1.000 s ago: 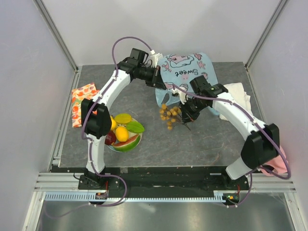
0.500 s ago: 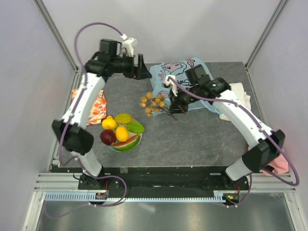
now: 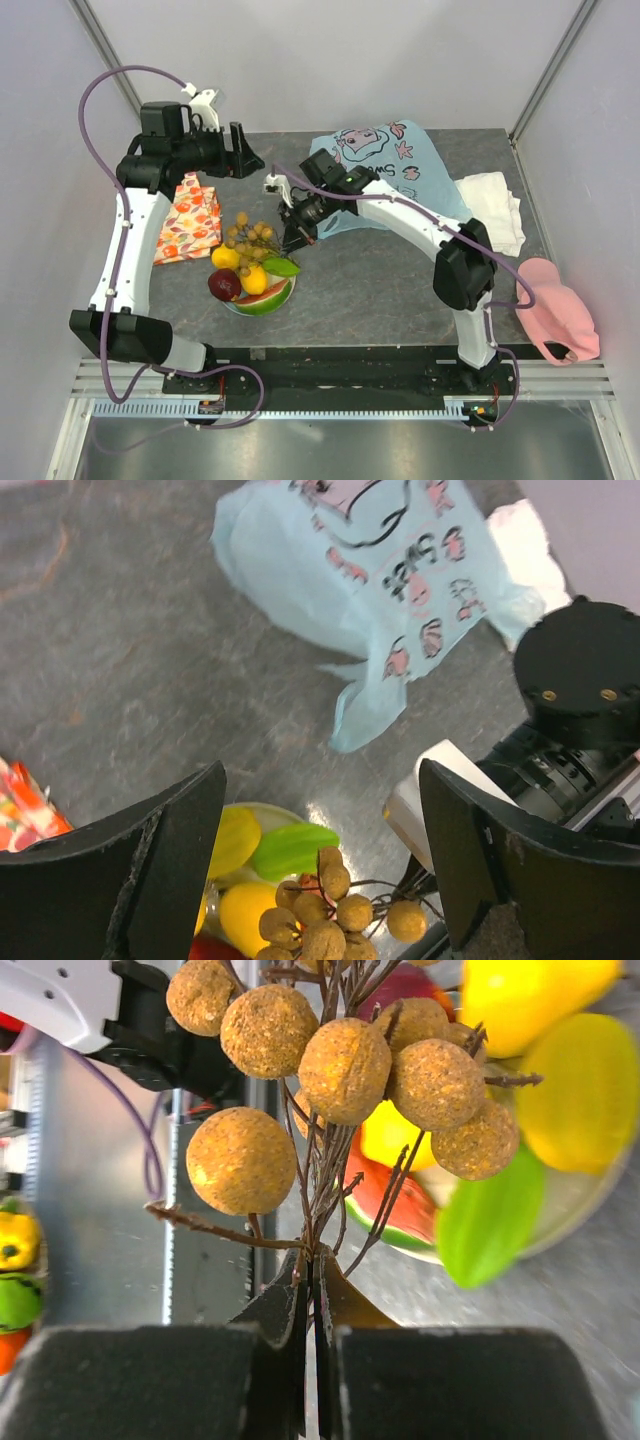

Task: Take the fake fruits out of the plastic bag
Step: Place the fake fruit on the plate.

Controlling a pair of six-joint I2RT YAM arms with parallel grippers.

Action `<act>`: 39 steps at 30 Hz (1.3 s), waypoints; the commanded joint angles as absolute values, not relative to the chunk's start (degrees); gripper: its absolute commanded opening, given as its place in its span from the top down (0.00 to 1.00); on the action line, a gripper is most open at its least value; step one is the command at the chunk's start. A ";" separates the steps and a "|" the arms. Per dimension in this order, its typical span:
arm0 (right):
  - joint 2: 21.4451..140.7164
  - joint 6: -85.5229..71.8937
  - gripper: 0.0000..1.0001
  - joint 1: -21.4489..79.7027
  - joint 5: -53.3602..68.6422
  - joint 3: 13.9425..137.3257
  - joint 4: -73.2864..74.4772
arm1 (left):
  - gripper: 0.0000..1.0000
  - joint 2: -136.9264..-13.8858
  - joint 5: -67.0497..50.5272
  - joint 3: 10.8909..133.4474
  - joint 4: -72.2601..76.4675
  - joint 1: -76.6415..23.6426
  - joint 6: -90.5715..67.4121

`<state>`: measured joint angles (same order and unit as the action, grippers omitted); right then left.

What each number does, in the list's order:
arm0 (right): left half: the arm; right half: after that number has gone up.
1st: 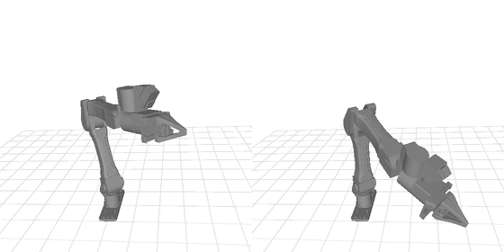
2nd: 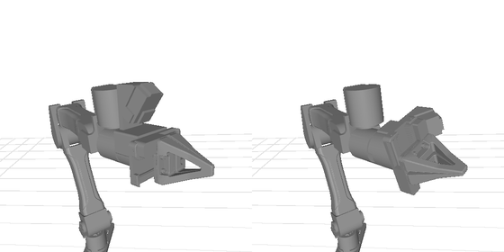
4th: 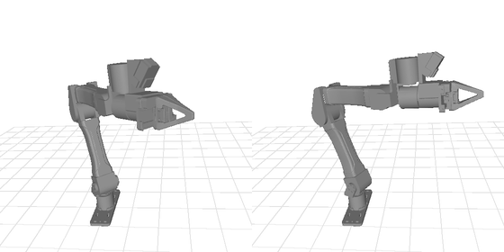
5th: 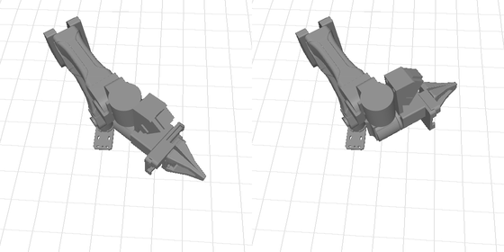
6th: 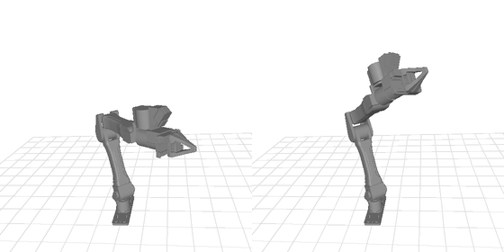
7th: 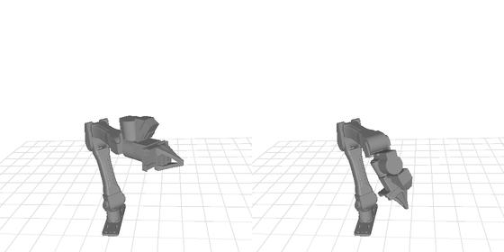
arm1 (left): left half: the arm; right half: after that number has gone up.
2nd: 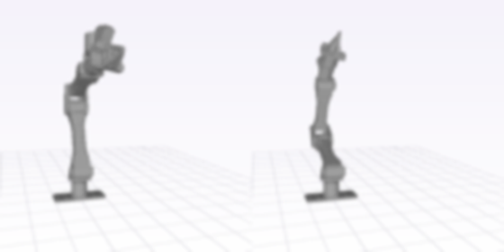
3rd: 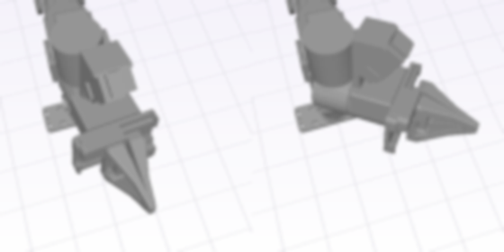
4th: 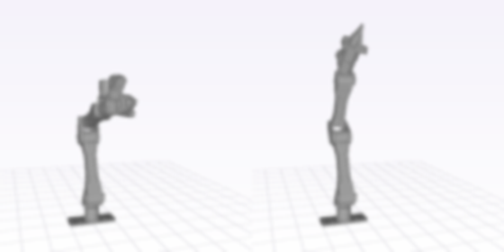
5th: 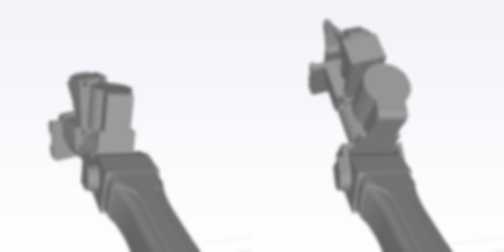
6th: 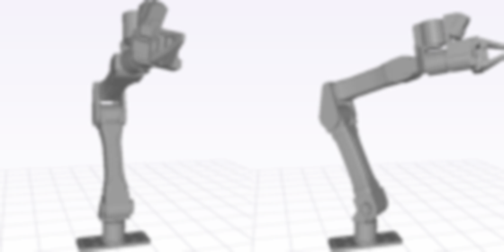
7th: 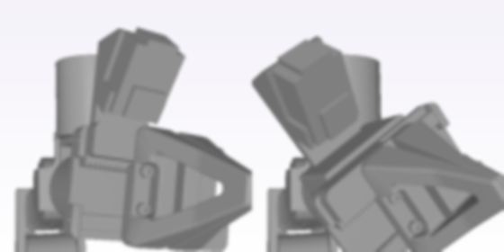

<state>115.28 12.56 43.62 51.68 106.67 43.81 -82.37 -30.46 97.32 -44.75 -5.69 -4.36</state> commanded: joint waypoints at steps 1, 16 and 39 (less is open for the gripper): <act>117.59 7.56 0.99 45.79 57.22 108.02 39.12 | 0.16 -78.32 -31.99 93.79 -44.56 -3.87 -4.04; 127.08 3.60 0.80 47.20 56.69 108.98 38.67 | 0.16 -75.32 -34.19 88.50 -43.86 -1.14 -5.10; 101.35 9.49 0.02 33.14 22.70 97.65 39.20 | 0.02 -75.59 -32.79 86.57 -43.42 -0.70 -0.71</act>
